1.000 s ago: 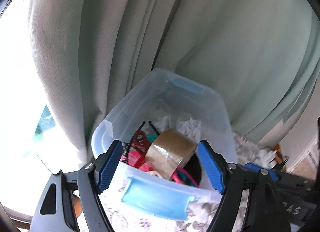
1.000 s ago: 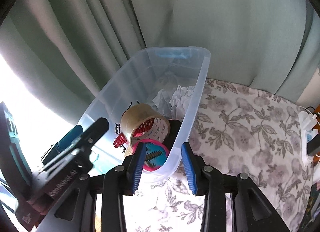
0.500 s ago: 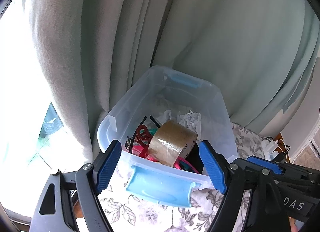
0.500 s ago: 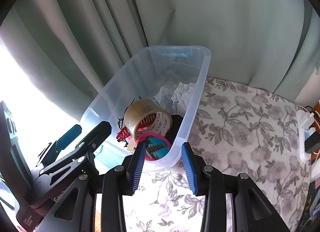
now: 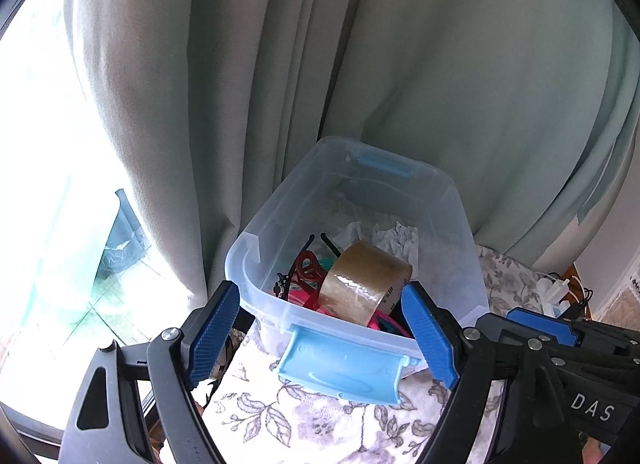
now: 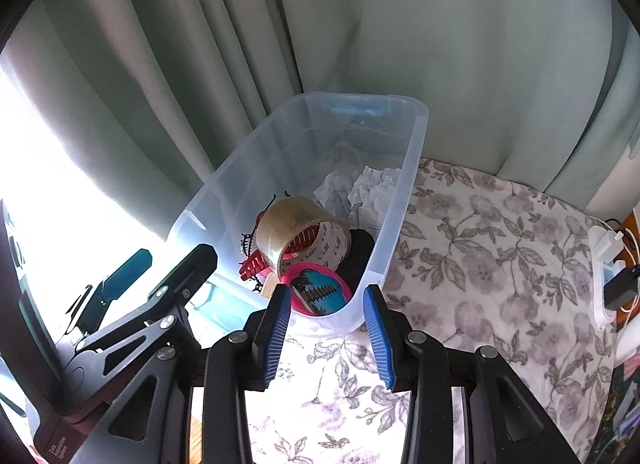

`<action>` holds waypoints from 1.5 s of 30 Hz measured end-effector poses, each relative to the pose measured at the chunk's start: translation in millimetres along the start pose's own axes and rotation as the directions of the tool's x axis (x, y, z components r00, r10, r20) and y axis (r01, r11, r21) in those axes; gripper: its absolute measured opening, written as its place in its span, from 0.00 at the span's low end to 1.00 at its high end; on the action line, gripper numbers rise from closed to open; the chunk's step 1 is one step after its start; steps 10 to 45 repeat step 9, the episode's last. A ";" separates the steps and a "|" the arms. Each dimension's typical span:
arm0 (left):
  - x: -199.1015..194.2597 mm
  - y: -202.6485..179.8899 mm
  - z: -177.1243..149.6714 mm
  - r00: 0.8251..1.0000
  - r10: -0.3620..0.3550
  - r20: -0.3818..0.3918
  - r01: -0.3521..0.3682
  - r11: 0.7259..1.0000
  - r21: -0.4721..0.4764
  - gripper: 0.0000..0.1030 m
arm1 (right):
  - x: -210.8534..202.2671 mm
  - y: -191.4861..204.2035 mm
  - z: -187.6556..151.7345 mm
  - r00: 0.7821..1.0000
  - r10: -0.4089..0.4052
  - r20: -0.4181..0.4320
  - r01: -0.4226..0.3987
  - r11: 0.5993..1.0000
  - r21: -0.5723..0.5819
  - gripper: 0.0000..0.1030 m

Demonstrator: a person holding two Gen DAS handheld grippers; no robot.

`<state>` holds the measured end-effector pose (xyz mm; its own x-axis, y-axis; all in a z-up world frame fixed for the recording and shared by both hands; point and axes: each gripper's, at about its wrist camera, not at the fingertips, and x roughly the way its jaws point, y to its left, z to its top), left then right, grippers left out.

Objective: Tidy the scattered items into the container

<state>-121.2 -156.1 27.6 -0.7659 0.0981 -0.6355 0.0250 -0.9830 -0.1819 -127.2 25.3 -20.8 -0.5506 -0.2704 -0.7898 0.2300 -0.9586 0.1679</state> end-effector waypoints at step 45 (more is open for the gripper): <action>-4.0 5.8 -1.3 1.000 0.020 0.020 -0.020 1.000 -0.012 0.81 | -0.4 5.3 1.1 1.000 0.000 -0.007 0.000 1.000 -0.017 0.40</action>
